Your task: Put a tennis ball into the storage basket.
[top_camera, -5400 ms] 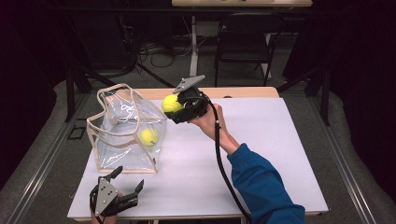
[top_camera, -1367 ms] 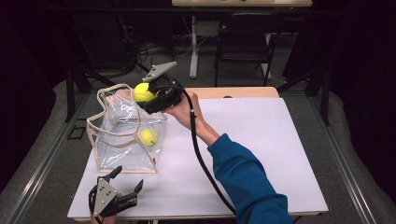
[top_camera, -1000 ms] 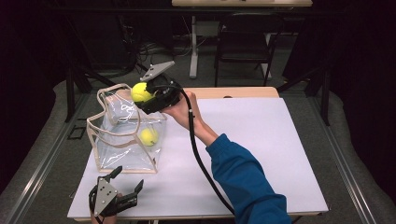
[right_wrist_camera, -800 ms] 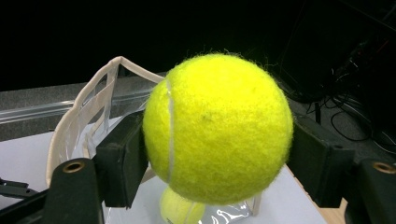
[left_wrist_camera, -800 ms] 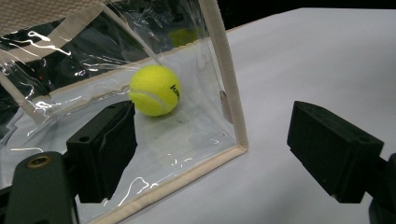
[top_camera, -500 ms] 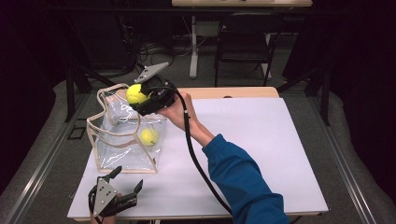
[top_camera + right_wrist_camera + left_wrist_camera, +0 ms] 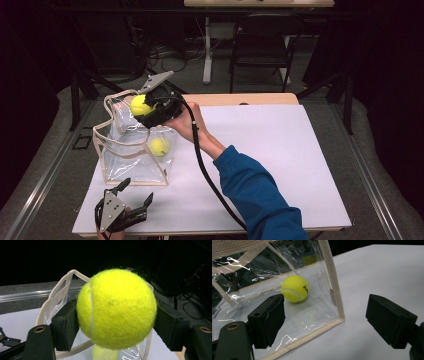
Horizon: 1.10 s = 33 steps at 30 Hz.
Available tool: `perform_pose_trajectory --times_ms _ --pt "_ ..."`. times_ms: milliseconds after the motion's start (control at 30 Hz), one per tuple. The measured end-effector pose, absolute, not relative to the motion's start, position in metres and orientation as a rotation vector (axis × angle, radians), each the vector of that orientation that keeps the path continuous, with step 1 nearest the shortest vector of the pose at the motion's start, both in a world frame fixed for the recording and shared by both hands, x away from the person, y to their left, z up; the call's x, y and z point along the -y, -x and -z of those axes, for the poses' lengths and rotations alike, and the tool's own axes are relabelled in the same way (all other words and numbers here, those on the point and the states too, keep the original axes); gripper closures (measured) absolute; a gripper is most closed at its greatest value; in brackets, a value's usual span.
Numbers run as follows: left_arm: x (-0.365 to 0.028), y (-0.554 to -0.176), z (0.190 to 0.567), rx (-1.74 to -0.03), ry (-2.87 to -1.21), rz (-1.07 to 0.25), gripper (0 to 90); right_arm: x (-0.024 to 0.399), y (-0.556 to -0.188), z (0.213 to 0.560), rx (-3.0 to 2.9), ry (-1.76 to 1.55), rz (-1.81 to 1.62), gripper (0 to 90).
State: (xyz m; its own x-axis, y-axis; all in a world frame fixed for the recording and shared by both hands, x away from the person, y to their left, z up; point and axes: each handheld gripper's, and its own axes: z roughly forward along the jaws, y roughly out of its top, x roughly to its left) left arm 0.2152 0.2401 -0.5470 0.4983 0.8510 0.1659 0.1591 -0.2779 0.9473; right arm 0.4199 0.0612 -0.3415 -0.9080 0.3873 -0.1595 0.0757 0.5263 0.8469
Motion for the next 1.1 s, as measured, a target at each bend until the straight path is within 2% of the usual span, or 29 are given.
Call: perform_pose_trajectory --times_ms 1100 --pt "-0.240 -0.215 0.547 -0.857 -1.740 -0.862 16.0 -0.081 -0.413 0.353 -2.490 -0.326 -1.317 26.4"
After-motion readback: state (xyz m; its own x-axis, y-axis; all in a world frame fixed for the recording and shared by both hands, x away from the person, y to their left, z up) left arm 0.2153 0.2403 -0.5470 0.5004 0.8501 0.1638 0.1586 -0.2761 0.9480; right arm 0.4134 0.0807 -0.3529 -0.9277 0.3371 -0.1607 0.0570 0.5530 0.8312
